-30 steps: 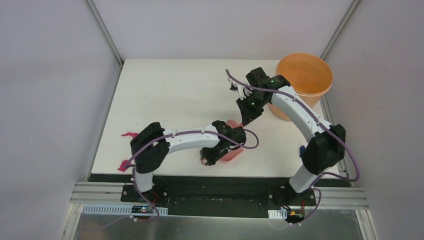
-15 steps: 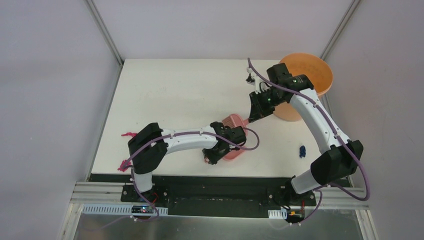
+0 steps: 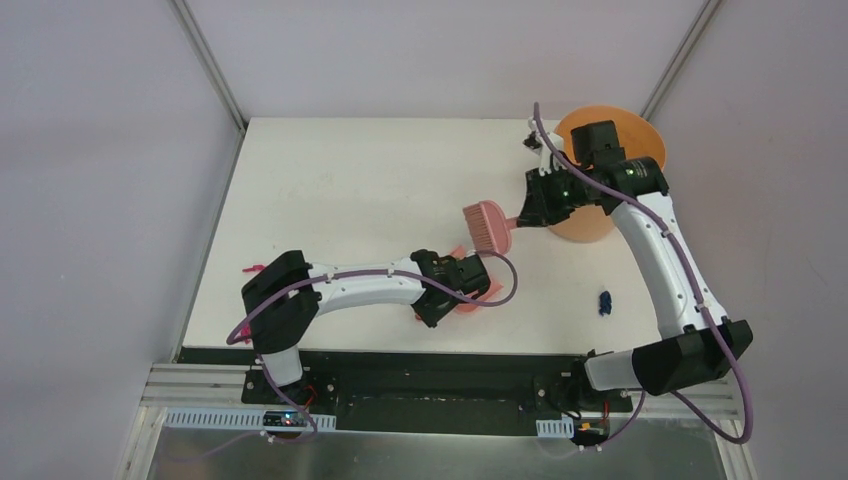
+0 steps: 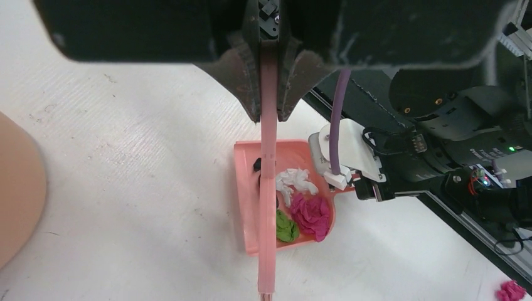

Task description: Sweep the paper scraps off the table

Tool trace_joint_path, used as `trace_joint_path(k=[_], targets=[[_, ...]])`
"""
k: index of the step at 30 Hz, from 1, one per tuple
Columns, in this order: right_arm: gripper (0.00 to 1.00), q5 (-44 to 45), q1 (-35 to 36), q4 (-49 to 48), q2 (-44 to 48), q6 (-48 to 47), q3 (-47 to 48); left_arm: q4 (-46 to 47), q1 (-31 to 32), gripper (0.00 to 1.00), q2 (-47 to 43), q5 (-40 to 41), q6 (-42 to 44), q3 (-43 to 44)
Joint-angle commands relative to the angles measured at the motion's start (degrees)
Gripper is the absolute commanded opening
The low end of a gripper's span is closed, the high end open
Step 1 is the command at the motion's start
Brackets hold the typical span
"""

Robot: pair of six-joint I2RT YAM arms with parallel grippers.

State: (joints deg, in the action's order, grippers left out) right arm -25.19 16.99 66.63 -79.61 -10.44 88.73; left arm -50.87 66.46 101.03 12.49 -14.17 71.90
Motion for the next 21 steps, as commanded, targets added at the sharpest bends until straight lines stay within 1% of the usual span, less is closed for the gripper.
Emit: trace_joint_path(k=[1,4,6,7,9,11,15,17,19,21], targets=[[0.0,-5.64,-3.04,0.29,4.32,-0.92,1.83,2.4,0.81,0.0,-2.38,1.79,-1.03,-0.42],[0.0,-1.99,-5.14,0.26,8.4,-0.25,-0.02,1.67,0.81,0.0,-3.54,1.8,-1.03,-0.32],[0.0,0.69,-7.64,-1.63,11.52,3.8,-3.5,0.82,0.88,0.0,-4.62,2.33,-0.99,-0.2],[0.0,-0.89,-10.19,-3.01,13.23,5.95,-5.55,0.02,0.83,0.0,-5.27,3.06,-0.95,-0.05],[0.0,-7.58,-15.65,-6.02,16.15,8.37,-10.48,-0.72,0.79,0.0,-7.29,4.91,-0.7,-0.19],[0.0,-8.8,-17.92,-9.66,18.91,10.02,-15.29,-1.72,0.83,0.0,-9.14,5.9,-0.2,-0.08],[0.0,-9.94,-19.27,-18.03,27.87,10.35,-27.05,-5.5,0.79,0.0,-13.21,6.22,-0.9,1.12],[0.0,-8.83,-19.28,-21.75,32.91,10.34,-32.25,-7.64,0.73,0.0,-15.33,6.34,-1.34,2.46],[0.0,-5.76,-19.28,-22.61,36.94,12.4,-36.08,-10.14,0.61,0.0,-16.67,7.7,-1.34,4.79],[0.0,-4.07,-19.26,-21.1,38.89,11.88,-38.08,-12.19,0.58,0.0,-17.17,9.73,-1.1,7.89]])
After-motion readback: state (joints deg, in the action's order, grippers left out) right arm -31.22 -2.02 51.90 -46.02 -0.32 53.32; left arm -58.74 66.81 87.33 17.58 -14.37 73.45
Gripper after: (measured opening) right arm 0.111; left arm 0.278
